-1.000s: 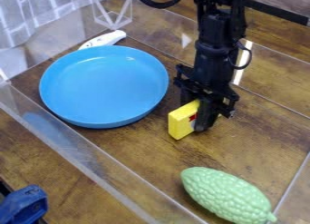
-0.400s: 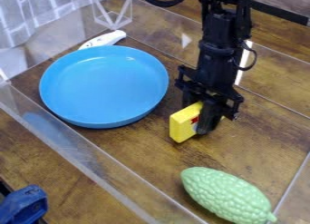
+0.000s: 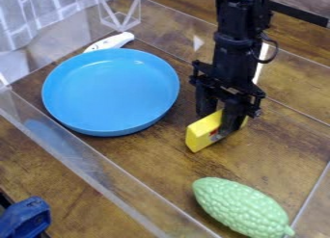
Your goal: Remove the white object from inside the blue tray and put it on the table
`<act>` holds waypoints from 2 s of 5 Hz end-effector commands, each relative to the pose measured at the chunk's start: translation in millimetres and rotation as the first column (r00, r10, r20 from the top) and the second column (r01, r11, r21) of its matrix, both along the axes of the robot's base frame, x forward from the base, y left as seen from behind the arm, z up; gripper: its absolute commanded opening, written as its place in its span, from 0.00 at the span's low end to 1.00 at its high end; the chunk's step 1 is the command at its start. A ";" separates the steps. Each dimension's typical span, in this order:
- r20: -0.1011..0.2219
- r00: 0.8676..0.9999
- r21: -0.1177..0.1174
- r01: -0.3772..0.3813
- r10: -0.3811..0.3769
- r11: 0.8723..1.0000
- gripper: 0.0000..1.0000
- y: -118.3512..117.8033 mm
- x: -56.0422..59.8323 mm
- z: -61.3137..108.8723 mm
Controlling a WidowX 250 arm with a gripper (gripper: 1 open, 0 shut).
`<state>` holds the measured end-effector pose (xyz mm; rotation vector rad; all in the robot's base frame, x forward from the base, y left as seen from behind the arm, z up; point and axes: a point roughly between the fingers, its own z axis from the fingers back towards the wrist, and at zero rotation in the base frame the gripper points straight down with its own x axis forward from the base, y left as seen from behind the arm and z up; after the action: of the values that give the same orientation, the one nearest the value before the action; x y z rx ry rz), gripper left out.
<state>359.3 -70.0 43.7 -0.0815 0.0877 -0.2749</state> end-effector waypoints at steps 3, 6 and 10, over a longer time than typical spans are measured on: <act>0.078 0.997 -0.017 0.019 -0.018 1.000 1.00 -4.9 9.4 10.1; 0.073 0.997 -0.005 0.028 -0.027 1.000 0.00 -2.0 11.0 2.9; 0.088 0.996 -0.007 0.023 -0.023 1.000 1.00 3.8 13.0 9.7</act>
<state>363.6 -68.7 26.2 -0.0784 0.0801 -0.3044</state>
